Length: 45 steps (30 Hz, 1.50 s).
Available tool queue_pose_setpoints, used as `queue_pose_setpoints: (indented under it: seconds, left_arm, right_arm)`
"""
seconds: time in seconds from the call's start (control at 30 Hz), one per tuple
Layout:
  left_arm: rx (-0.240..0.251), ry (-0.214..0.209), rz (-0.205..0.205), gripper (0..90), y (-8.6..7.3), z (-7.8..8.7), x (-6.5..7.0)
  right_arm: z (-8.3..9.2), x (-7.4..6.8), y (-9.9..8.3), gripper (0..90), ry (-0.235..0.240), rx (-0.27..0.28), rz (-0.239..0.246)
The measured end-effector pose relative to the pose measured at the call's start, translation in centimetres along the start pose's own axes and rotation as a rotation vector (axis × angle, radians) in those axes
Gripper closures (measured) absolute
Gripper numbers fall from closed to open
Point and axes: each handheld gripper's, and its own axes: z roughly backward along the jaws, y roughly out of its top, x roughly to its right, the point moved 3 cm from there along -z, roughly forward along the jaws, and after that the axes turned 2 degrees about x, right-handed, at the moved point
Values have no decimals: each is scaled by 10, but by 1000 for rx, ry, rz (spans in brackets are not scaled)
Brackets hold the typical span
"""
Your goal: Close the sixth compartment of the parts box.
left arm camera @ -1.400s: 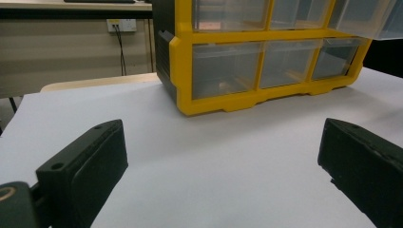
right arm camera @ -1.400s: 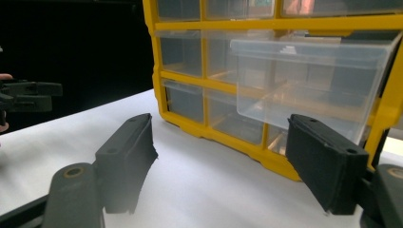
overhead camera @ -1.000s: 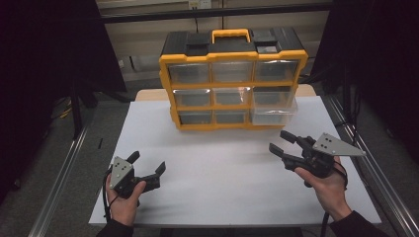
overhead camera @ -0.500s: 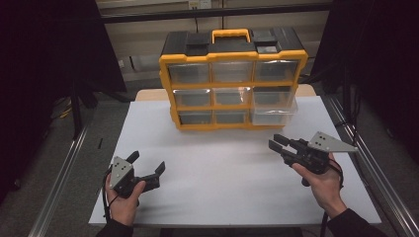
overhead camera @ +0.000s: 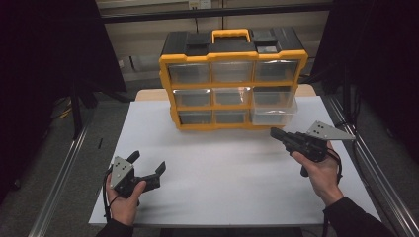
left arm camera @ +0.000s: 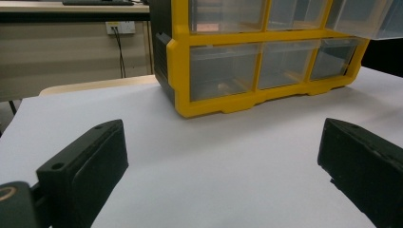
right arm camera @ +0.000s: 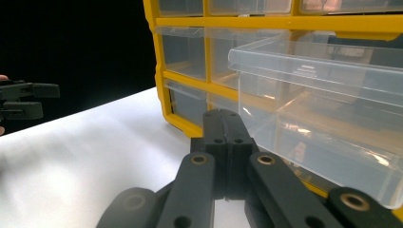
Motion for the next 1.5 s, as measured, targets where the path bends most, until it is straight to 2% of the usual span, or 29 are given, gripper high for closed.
queue_pose_setpoints:
  seconds: [0.2,0.33,0.4,0.47,0.53,0.6,0.67,0.77,0.8,0.93,1.1,1.33,1.5]
  left_arm:
    - [7,-1,7,28,1,0,0]
    - [2,-7,3,28,0,0,-1]
    - [7,-9,29,29,0,0,-1]
    - [8,4,13,30,0,0,-1]
    - [2,-2,21,29,0,0,-1]
    - [12,-2,17,30,0,0,0]
    - [25,-12,30,30,1,0,0]
    - [22,-3,36,30,1,0,0]
    - [19,0,24,29,1,0,0]
    - [26,-10,28,30,1,0,0]
    - [18,-5,14,30,1,1,-1]
    - [19,2,25,30,1,0,0]
    - [20,-14,15,30,1,1,1]
  right_arm:
    - [-6,3,1,900,9,-14,10]
    - [-8,7,1,900,0,-12,9]
    - [-10,11,3,900,-10,1,10]
    - [-11,13,3,900,-22,6,7]
    - [-12,15,3,900,-21,9,8]
    - [-13,16,2,900,-29,8,5]
    - [-14,18,2,900,-28,4,9]
    - [-17,20,2,900,-33,0,7]
    - [-17,20,2,900,-33,2,11]
    - [-20,21,4,900,-34,5,12]
    - [-23,24,4,900,-45,0,16]
    - [-27,26,6,900,-53,8,23]
    - [-28,27,6,900,-62,7,34]
